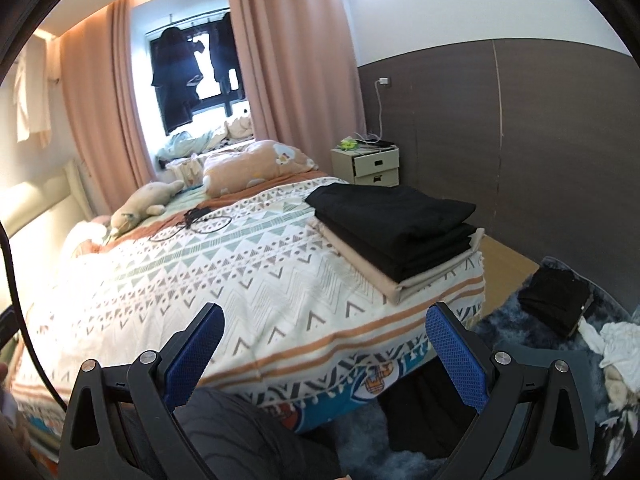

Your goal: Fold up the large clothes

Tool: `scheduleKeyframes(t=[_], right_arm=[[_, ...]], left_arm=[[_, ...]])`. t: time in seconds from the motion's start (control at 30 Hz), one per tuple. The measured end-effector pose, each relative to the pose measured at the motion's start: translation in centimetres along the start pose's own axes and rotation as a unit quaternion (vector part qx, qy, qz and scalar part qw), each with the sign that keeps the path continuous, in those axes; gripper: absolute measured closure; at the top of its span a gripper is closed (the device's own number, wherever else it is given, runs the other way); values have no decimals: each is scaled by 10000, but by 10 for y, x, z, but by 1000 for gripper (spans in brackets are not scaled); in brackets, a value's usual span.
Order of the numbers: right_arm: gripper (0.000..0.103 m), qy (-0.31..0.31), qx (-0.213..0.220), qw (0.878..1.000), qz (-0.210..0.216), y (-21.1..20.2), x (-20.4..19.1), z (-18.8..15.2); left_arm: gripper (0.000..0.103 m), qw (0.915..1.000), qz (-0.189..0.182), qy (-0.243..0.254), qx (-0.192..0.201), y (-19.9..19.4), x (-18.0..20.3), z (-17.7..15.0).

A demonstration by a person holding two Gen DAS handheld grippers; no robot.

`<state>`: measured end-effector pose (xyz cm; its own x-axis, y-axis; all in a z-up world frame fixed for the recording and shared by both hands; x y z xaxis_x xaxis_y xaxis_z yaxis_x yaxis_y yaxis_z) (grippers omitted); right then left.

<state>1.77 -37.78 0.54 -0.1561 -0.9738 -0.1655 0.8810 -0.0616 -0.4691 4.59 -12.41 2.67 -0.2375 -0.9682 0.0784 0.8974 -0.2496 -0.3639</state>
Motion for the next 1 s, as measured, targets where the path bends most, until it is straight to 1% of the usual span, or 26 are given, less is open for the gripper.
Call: scheduleKeyframes(t=[0.23, 0.4, 0.53, 0.73, 1.0], right_arm=[[2, -226, 92, 9997, 91, -19, -25, -35], [2, -397, 190, 9989, 153, -26, -39, -47], [2, -491, 258, 9983, 155, -25, -47, -49], [2, -430, 266, 9986, 183, -20, -47, -48], [2, -361, 264, 9988, 179, -16, -48, -49]], left_arm=[[0, 9996, 239, -153, 28, -29, -9, -34], [0, 9992, 364, -144, 67, -43, -12, -50], [0, 9990, 416, -135, 70, -43, -15, -52], [0, 9986, 477, -197, 91, -46, -22, -52], [0, 9982, 543, -241, 66, -45, -22, -56]])
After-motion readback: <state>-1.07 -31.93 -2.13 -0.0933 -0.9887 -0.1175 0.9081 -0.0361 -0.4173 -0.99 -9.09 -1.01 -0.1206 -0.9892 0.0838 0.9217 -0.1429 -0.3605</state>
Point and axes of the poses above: each gripper's, at about its wrist camera, not at the fingertips, and y roughly the way its jaws point, x to its right, z to its top, the point moved 4 cm from there along y, roughly the way its jaws point, and after that the axes turned 3 degrees about z, right-handed, at the moved point
